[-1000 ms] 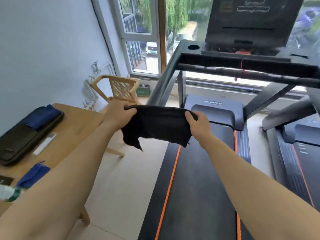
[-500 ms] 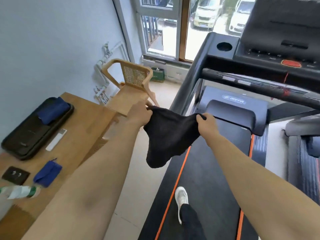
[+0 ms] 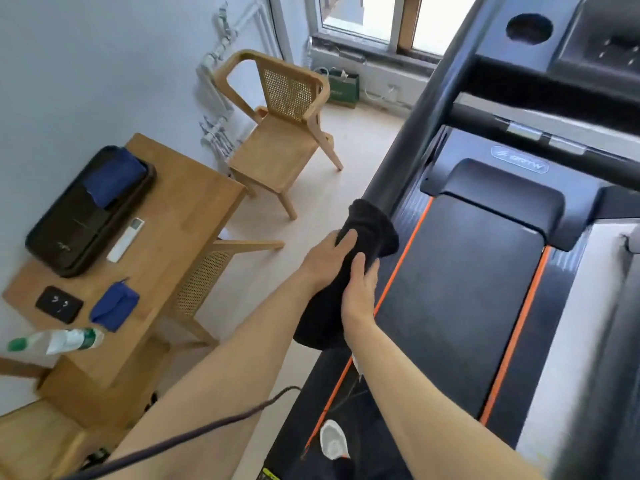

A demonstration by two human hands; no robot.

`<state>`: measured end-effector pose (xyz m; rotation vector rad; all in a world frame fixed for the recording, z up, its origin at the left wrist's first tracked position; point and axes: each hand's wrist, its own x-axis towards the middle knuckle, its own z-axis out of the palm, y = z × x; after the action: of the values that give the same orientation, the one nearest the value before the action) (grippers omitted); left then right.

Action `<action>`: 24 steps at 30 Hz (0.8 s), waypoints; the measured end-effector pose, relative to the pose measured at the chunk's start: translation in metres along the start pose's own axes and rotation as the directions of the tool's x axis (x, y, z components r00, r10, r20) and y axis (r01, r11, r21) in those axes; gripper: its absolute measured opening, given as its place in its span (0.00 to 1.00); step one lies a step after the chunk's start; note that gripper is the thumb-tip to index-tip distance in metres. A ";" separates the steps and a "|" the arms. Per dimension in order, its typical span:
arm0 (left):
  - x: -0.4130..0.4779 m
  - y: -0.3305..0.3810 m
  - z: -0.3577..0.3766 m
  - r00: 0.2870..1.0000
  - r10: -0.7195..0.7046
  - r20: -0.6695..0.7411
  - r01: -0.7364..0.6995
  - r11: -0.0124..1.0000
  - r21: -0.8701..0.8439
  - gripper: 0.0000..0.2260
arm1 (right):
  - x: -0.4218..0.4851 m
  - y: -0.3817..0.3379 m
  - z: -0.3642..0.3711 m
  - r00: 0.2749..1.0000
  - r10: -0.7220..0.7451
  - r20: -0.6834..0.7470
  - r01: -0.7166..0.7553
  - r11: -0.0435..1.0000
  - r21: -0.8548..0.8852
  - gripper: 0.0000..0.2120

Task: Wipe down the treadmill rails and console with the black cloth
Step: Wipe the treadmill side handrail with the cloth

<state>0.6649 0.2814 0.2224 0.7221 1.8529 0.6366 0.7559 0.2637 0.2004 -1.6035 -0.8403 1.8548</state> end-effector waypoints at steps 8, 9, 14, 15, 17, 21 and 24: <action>0.070 0.044 0.001 0.990 0.031 0.140 -0.008 0.987 -0.159 0.35 | 0.088 -0.049 0.000 0.990 -0.121 -0.068 0.130 0.982 0.136 0.38; 0.075 0.045 0.003 0.989 0.043 0.143 -0.017 0.983 -0.181 0.34 | 0.094 -0.054 -0.001 0.989 -0.130 -0.073 0.139 0.981 0.133 0.41; 0.040 0.017 0.000 0.990 0.075 0.118 -0.057 0.987 -0.149 0.28 | 0.068 -0.027 -0.001 0.989 -0.134 -0.058 0.141 0.980 0.138 0.36; 0.027 0.006 0.000 0.994 0.066 0.087 -0.055 0.991 -0.124 0.28 | 0.055 -0.013 0.000 0.989 -0.132 -0.060 0.140 0.980 0.145 0.33; 0.001 -0.018 -0.002 0.997 0.055 0.058 -0.049 0.995 -0.091 0.29 | 0.029 0.013 0.003 0.992 -0.119 -0.050 0.125 0.981 0.150 0.30; -0.005 -0.022 -0.003 0.999 0.043 0.034 -0.040 0.997 -0.070 0.34 | 0.027 0.016 0.006 0.986 -0.154 -0.058 0.160 0.981 0.111 0.28; 0.028 0.015 -0.001 0.998 0.047 0.044 -0.047 0.999 -0.019 0.35 | 0.066 -0.022 0.002 0.975 -0.204 -0.089 0.210 0.975 0.066 0.28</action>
<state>0.6584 0.3114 0.2162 0.7644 1.7919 0.6614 0.7442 0.3270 0.1746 -1.4755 -0.8565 1.6444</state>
